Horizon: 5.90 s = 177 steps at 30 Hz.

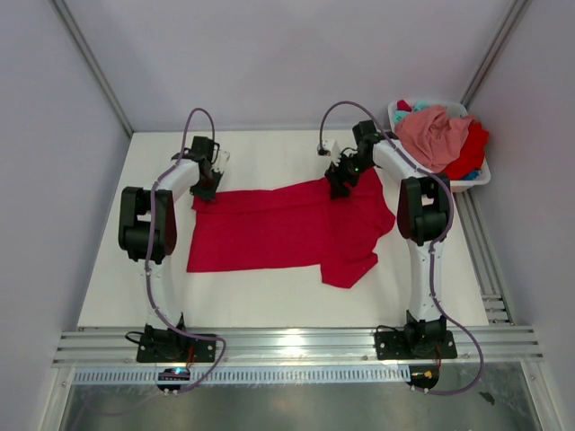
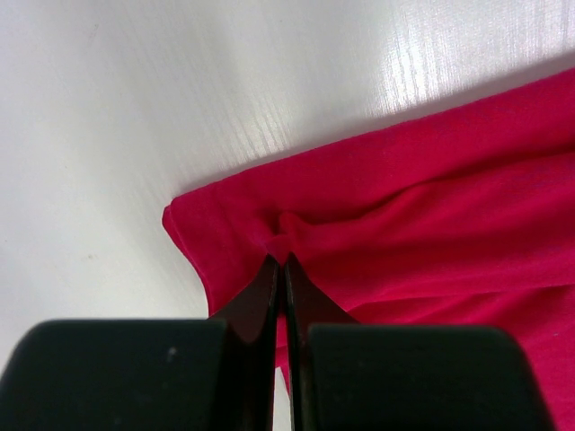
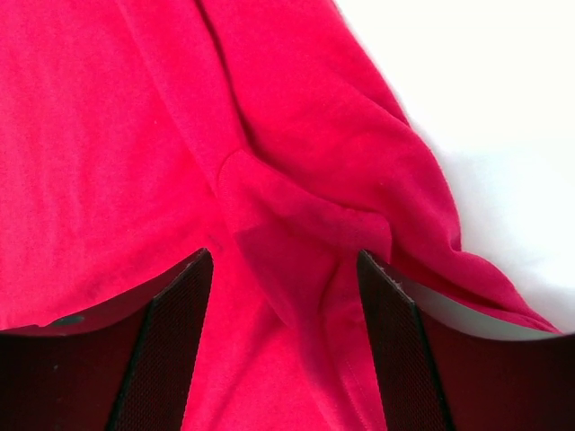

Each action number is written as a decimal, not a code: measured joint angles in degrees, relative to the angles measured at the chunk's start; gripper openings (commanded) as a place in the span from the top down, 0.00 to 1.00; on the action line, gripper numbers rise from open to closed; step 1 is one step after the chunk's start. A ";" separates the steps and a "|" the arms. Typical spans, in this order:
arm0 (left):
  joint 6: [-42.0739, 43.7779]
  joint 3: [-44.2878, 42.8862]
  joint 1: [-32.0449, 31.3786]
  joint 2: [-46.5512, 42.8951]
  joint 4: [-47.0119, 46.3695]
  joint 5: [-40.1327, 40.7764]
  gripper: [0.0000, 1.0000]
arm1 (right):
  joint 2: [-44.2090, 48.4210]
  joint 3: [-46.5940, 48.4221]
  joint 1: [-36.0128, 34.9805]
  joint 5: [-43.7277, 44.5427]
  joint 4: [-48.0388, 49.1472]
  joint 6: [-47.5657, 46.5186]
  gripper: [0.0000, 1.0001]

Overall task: Fold and stack the t-shirts
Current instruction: Fold the tshirt

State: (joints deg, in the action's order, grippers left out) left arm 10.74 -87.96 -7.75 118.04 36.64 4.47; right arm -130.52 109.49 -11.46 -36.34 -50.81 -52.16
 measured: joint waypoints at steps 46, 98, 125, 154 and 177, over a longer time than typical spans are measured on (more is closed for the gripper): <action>0.02 -0.02 0.00 0.00 0.00 0.00 1.00 | -2.99 0.11 0.00 5.33 4.92 4.33 0.90; 0.00 -0.09 0.00 1.38 -0.11 -0.68 1.00 | -1.11 0.48 0.09 25.42 23.39 13.81 0.24; 0.00 -0.09 0.00 1.38 -0.17 -0.68 1.00 | 0.72 -6.54 0.13 42.71 27.78 20.92 0.27; 0.02 0.04 0.00 1.46 -1.05 -0.63 1.00 | 15.28 -15.41 -0.22 36.72 26.62 25.73 0.27; 0.02 0.07 0.00 1.46 -1.07 -0.66 1.00 | 9.16 -14.45 -0.22 37.53 24.22 26.49 0.28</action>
State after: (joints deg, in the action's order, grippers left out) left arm 10.76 -87.90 -7.75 119.50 35.57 3.81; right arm -121.36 95.04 -11.68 1.19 -26.59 -25.67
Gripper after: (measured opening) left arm 0.008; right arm 0.724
